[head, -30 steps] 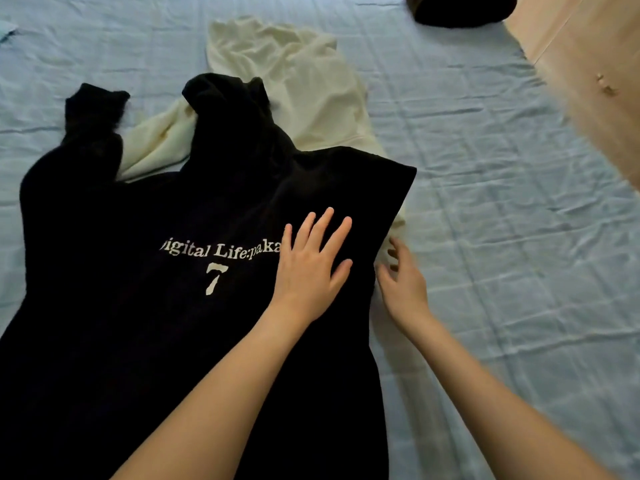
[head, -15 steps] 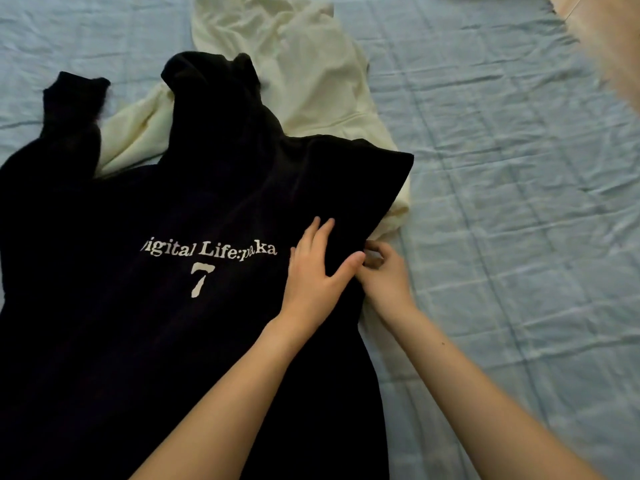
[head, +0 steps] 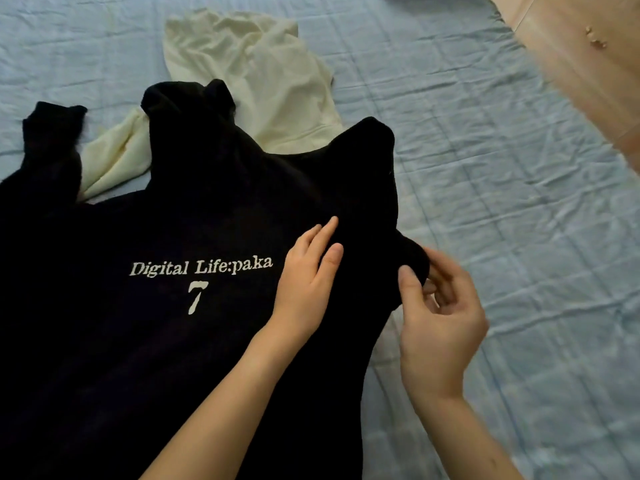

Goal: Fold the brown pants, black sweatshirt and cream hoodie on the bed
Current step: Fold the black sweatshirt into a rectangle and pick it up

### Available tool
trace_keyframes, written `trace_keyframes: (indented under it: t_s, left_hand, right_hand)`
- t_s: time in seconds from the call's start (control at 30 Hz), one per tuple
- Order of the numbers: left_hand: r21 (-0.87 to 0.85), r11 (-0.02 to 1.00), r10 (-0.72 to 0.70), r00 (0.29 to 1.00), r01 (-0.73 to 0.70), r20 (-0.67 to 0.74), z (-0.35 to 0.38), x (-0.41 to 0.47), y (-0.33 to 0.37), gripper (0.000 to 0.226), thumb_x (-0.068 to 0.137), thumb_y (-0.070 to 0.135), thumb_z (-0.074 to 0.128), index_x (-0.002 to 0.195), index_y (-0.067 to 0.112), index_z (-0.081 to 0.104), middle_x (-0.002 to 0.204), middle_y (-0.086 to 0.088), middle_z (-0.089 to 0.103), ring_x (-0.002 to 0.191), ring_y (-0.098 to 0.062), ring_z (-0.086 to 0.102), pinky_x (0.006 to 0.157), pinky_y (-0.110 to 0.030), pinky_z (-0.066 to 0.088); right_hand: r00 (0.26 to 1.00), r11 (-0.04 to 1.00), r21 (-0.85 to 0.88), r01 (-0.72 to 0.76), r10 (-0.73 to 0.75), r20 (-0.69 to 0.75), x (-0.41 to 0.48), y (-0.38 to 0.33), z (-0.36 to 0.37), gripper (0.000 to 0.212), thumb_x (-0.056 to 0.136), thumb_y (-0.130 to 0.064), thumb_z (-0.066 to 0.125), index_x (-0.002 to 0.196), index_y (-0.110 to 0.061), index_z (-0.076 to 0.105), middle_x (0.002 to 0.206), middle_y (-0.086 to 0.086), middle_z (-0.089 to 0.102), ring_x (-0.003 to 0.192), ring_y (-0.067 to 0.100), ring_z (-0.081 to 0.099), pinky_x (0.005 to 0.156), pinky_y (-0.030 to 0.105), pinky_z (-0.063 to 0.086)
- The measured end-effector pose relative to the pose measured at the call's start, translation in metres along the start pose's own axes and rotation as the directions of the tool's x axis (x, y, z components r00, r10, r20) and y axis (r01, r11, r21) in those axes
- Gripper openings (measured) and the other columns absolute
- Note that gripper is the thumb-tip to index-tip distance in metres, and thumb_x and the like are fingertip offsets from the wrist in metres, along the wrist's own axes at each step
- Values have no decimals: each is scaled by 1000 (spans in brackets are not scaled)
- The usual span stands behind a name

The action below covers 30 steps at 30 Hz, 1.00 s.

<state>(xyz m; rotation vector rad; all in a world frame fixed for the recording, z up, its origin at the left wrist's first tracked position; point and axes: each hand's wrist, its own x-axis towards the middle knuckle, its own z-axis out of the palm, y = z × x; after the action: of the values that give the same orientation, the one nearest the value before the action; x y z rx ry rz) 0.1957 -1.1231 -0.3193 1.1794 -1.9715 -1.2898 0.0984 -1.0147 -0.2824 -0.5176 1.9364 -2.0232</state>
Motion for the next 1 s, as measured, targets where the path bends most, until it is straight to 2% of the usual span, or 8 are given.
trace_keyframes:
  t_s: [0.2,0.33,0.47,0.57,0.67,0.77,0.87,1.0]
  left_hand:
    - [398,917,-91,971,-5,221,33,-18,-40,54,100,52,29,152,44,17,164,2,8,151,-20,3,122,-46,7]
    - [531,843,-14,983,-86,181,33,-24,-74,55,100,50,27,153,42,14,164,7,9,151,-15,3,122,-45,4]
    - [502,862,-4,989,-72,149,30,-29,-83,54,102,42,32,154,36,20,163,8,14,151,-14,4,122,-40,1]
    - [336,942,-35,993,-6,116,28,-27,-70,52,102,38,40,152,34,26,159,10,24,149,-11,14,122,-42,5]
    - [9,998,-64,998,64,24,20,-23,-43,58,97,40,50,151,34,29,149,17,34,138,3,31,119,-37,25]
    - [-227,971,-80,996,70,-34,13,-21,-9,75,85,51,58,152,35,26,150,11,38,135,-3,41,112,-35,38]
    - [-357,933,-92,984,33,-152,7,-17,14,71,88,41,64,150,29,30,142,9,51,128,-3,50,108,-31,42]
    - [-468,878,-251,930,101,-270,-19,-17,3,38,98,22,56,136,24,52,125,9,64,116,-2,59,104,-31,45]
  right_hand:
    - [939,930,-132,-342,345,0,2,51,-29,23,88,9,66,107,-3,62,102,23,71,76,14,66,78,34,55]
    - [930,942,-110,-318,333,155,15,75,-37,10,98,-3,56,97,-11,63,82,6,69,71,13,67,66,27,56]
    - [719,755,-229,-615,655,231,48,85,-20,16,105,-18,42,98,-16,56,83,6,56,50,12,60,41,25,50]
    - [626,722,-224,-654,684,375,59,80,-3,19,105,-24,45,115,-17,60,99,5,63,66,10,60,51,25,47]
    - [697,812,-93,-577,548,463,59,60,7,36,99,-6,53,135,-13,56,111,8,69,85,11,68,68,19,54]
    - [815,921,-54,-386,368,448,45,37,12,46,92,7,58,133,-15,59,114,11,73,103,20,70,91,29,57]
    - [810,976,-55,-210,205,550,19,21,20,47,91,2,64,131,-22,59,115,4,73,109,15,68,95,30,55]
    - [741,943,-74,-325,303,600,-3,24,35,37,96,-8,61,129,-26,59,100,1,73,95,14,69,82,28,56]
